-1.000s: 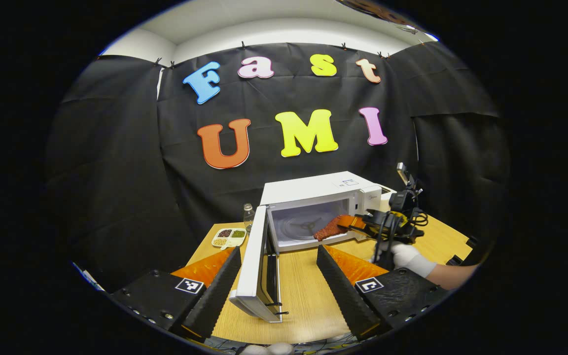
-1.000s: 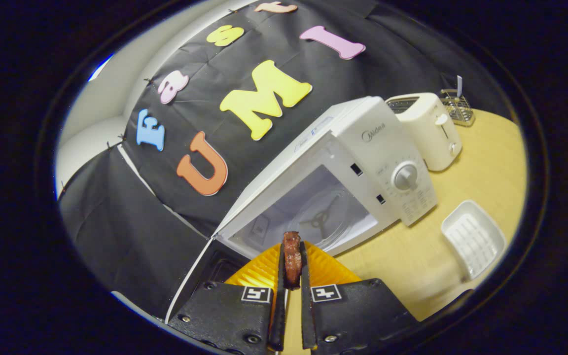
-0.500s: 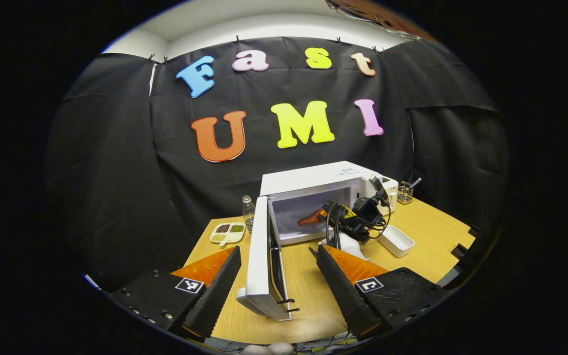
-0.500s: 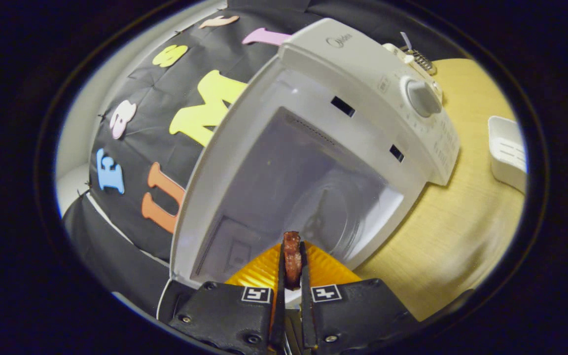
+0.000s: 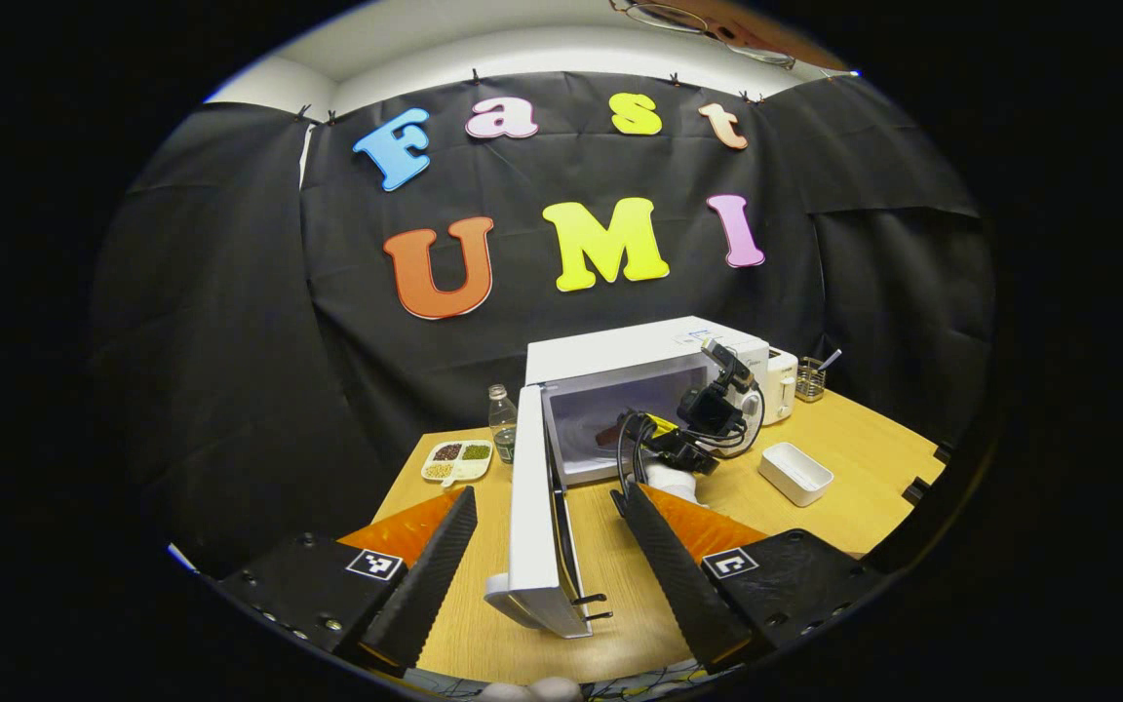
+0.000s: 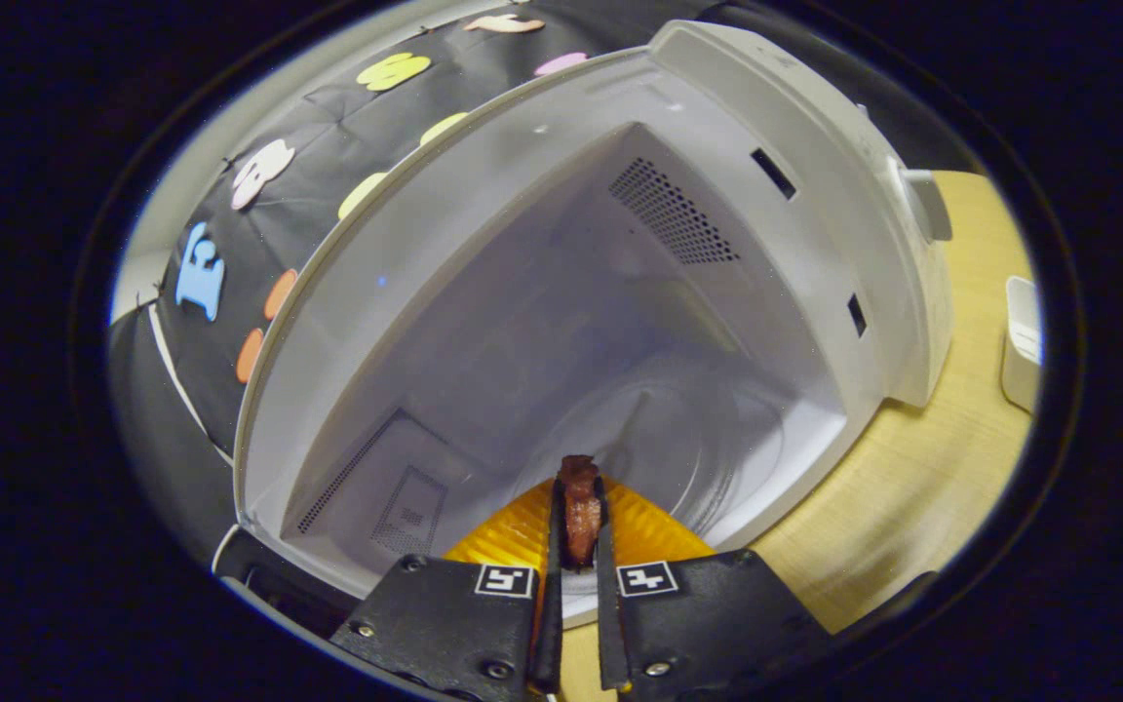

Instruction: Open the microwave oven with the left hand, put the food in, and close the microwave oven.

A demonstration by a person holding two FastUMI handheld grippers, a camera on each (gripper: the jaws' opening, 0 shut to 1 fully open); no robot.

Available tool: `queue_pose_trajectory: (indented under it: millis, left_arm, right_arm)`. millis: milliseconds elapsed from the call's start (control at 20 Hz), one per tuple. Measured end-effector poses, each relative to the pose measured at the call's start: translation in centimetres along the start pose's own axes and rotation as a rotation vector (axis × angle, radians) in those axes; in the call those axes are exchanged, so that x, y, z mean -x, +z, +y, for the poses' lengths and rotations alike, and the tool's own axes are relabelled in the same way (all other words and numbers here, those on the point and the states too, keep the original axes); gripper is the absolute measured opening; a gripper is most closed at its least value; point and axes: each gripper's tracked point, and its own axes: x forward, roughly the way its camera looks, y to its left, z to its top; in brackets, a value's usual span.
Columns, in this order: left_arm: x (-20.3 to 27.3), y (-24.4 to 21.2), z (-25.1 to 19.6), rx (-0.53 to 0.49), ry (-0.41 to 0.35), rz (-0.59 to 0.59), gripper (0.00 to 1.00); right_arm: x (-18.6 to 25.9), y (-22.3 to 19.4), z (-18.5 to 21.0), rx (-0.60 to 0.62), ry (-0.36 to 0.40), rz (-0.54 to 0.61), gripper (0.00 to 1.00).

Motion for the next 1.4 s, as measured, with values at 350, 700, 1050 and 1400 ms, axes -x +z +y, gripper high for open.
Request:
queue_pose_trajectory:
  millis: [350, 700, 1050, 1400]
  left_arm:
    - [-0.4, -0.4, 0.4, 0.032, 0.006, 0.006, 0.96]
    - [-1.0, -0.3, 0.6, 0.024, 0.009, -0.003, 0.96]
    - [-0.4, 0.9, 2.4, 0.029, 0.054, -0.049, 0.95]
    - [0.4, -1.3, 7.0, -0.014, 0.174, -0.048, 0.95]
  right_arm:
    - [-0.3, 0.9, -2.1, 0.267, -0.1, 0.006, 0.49]
    - [1.0, 2.0, -1.6, 0.393, -0.086, -0.001, 0.9]
    - [7.5, 5.7, -0.8, 0.484, -0.034, 0.023, 0.92]
    - [18.4, 13.8, -1.0, 0.638, 0.008, 0.009, 0.97]
